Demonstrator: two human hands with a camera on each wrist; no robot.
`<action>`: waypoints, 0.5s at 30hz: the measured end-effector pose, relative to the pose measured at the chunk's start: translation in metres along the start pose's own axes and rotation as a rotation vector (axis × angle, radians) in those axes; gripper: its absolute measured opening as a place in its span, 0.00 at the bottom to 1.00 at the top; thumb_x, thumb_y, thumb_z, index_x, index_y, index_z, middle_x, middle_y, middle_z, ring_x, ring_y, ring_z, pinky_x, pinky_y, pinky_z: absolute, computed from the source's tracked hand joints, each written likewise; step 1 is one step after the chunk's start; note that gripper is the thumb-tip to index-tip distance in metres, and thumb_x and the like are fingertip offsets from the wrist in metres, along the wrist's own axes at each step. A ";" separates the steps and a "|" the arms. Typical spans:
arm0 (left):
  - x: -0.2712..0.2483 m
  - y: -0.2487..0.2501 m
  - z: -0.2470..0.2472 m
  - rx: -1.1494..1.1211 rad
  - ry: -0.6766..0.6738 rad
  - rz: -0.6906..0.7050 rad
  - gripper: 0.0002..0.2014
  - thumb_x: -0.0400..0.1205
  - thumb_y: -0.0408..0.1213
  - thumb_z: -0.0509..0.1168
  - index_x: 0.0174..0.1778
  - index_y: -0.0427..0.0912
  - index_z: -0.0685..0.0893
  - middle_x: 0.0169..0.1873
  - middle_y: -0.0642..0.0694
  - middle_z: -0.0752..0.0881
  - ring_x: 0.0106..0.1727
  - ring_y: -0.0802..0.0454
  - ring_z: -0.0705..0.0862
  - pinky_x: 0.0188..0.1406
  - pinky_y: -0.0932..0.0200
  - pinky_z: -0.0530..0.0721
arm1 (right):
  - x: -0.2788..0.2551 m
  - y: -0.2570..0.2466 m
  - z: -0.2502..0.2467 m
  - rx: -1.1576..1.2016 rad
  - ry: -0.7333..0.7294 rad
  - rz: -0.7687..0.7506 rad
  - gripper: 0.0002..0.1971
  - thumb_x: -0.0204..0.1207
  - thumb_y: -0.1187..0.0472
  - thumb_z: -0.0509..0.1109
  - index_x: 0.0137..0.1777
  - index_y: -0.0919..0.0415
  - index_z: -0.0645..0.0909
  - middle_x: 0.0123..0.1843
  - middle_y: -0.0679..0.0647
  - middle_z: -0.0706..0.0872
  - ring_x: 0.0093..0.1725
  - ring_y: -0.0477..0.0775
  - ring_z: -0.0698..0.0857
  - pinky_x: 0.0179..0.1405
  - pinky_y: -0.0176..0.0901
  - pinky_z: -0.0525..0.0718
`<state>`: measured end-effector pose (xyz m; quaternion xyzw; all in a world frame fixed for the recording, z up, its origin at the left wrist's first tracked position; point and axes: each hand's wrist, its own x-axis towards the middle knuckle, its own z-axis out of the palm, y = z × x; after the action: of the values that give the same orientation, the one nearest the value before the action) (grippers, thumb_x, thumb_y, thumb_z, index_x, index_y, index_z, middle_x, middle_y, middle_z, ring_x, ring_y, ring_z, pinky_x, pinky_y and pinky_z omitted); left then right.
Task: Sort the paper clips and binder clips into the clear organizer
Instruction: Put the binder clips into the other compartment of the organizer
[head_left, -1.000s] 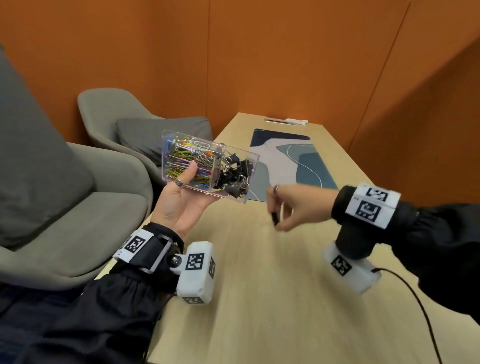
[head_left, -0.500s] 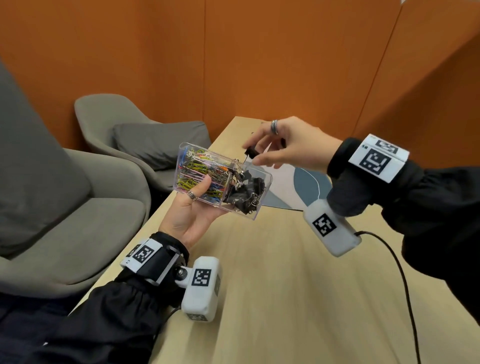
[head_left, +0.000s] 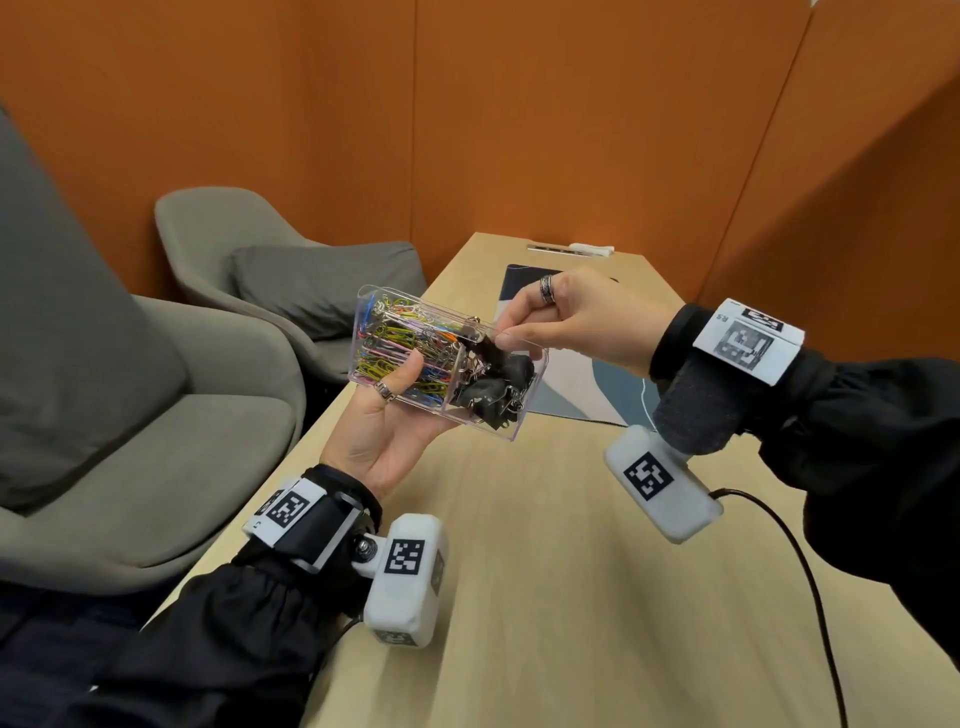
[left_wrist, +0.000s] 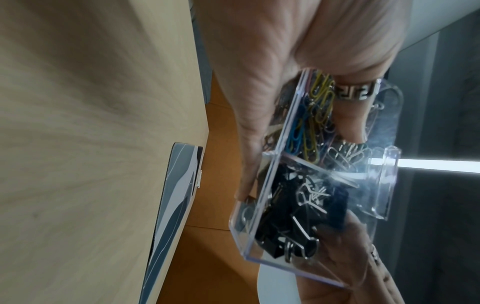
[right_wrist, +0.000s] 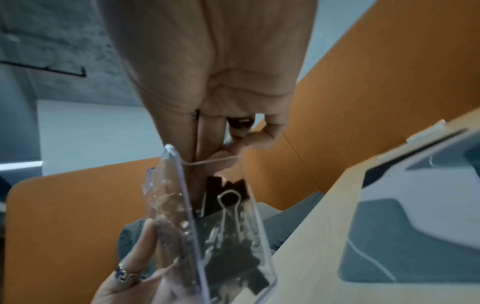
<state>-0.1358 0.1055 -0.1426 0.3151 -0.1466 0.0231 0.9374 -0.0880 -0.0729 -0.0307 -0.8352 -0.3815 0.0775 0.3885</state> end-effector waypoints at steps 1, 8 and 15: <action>0.000 0.000 0.000 0.002 -0.006 0.003 0.45 0.65 0.35 0.80 0.77 0.36 0.66 0.71 0.32 0.76 0.70 0.34 0.77 0.60 0.32 0.80 | 0.000 -0.001 -0.001 -0.048 -0.024 -0.011 0.02 0.75 0.65 0.72 0.43 0.60 0.87 0.31 0.43 0.86 0.29 0.36 0.78 0.34 0.26 0.76; 0.001 -0.001 -0.001 -0.005 -0.020 -0.014 0.42 0.68 0.36 0.78 0.76 0.36 0.67 0.71 0.33 0.76 0.70 0.34 0.77 0.61 0.30 0.79 | 0.006 -0.005 -0.010 -0.289 0.018 -0.140 0.11 0.76 0.58 0.72 0.56 0.44 0.82 0.44 0.42 0.81 0.35 0.47 0.74 0.33 0.24 0.72; 0.001 -0.002 0.001 -0.003 -0.032 -0.037 0.46 0.67 0.37 0.79 0.79 0.37 0.63 0.73 0.34 0.73 0.72 0.36 0.75 0.64 0.30 0.76 | 0.017 -0.006 0.000 -0.426 -0.013 -0.222 0.12 0.70 0.56 0.77 0.48 0.39 0.81 0.39 0.38 0.73 0.37 0.50 0.74 0.35 0.24 0.72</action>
<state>-0.1352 0.1036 -0.1427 0.3169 -0.1557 0.0003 0.9356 -0.0800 -0.0587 -0.0235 -0.8507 -0.4812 -0.0425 0.2072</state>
